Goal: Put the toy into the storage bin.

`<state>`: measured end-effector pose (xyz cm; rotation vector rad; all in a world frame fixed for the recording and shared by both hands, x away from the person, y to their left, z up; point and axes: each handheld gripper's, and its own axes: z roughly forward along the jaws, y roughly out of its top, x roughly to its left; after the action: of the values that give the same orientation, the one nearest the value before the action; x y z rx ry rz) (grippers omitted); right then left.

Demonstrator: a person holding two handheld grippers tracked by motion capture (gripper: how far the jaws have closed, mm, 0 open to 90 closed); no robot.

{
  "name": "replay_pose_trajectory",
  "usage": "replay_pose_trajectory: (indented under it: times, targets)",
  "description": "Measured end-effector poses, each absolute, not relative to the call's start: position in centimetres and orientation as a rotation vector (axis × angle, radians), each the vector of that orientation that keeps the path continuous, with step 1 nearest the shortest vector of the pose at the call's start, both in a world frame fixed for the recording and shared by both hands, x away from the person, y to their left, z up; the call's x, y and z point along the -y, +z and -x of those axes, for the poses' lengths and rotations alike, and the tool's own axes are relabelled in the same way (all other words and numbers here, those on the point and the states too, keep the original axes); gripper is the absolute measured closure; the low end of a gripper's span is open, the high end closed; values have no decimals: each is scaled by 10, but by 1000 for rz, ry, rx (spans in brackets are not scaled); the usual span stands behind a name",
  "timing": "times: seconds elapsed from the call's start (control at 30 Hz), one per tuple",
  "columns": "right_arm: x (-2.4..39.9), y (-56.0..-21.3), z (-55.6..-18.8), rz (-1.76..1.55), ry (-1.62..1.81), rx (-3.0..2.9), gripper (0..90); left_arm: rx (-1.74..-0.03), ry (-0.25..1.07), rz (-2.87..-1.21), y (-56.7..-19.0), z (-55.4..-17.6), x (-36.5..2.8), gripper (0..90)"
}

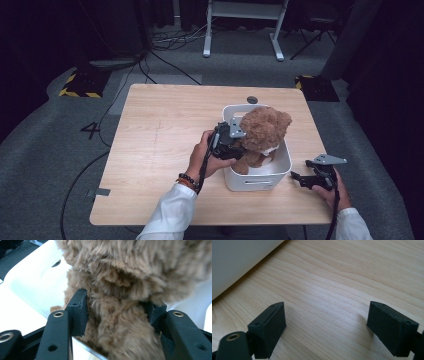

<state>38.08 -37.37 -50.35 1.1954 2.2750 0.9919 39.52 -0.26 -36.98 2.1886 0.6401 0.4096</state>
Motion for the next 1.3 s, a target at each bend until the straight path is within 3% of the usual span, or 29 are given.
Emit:
replay_pose_trajectory:
  times: [0.5, 1.3]
  targets:
    - [374, -504, -381, -1194, 993, -2275, 149, -636, 378, -2171, -366, -394, -6, 487]
    - [374, -504, -381, -1194, 993, -2275, 149, -662, 409, -2113, -358, -392, -24, 298]
